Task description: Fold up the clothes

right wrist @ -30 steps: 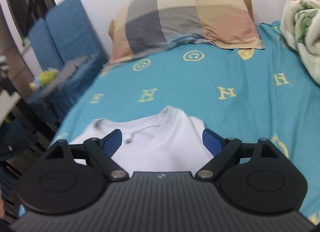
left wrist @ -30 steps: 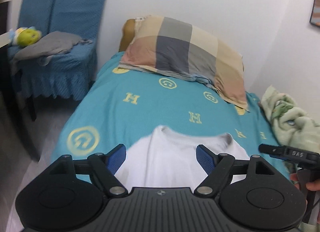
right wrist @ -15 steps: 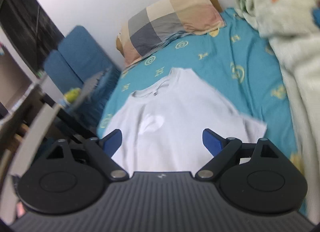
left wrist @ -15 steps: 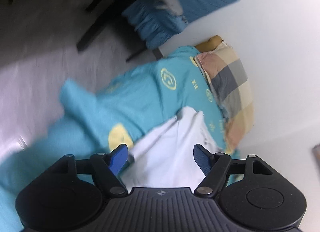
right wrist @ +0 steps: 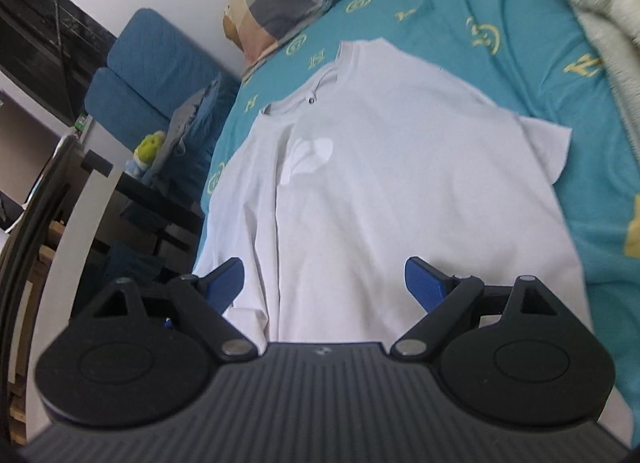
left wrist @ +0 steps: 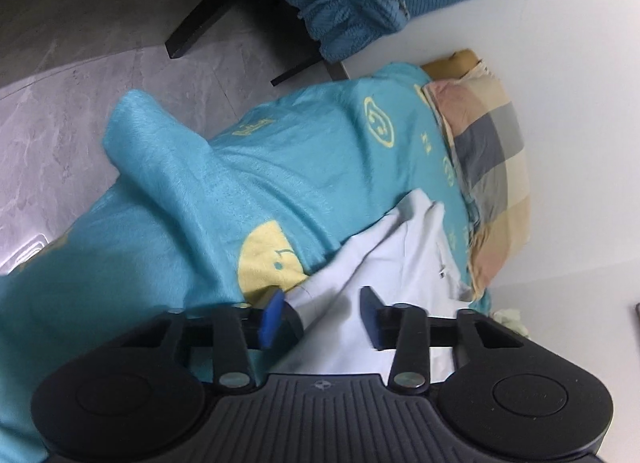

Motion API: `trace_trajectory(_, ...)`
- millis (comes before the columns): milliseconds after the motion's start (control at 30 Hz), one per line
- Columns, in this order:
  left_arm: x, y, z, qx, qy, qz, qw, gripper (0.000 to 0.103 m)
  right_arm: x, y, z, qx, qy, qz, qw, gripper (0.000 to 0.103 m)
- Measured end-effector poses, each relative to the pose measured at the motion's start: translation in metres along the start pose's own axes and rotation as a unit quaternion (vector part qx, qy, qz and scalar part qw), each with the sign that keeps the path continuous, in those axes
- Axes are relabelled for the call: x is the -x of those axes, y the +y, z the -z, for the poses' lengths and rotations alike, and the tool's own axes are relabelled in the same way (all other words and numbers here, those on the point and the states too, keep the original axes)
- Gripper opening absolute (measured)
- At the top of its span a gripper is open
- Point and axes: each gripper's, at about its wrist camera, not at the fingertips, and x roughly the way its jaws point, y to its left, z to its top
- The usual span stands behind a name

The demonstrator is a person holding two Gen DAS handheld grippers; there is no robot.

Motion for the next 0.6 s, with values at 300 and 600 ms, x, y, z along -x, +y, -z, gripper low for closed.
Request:
trace_trajectory(300,0.011,-0.035,-0.030,-0.049,-0.082,0.009,0.9954,0.006,-0.020,0.003,-0.006,-0.004,0.008,-0.011,1.000,0.089)
trace_trajectory(600,0.016,-0.091,-0.126,-0.096,-0.151,-0.057,0.9823,0.006,-0.046,0.005,-0.013,-0.003,0.021,-0.024,1.000,0.089)
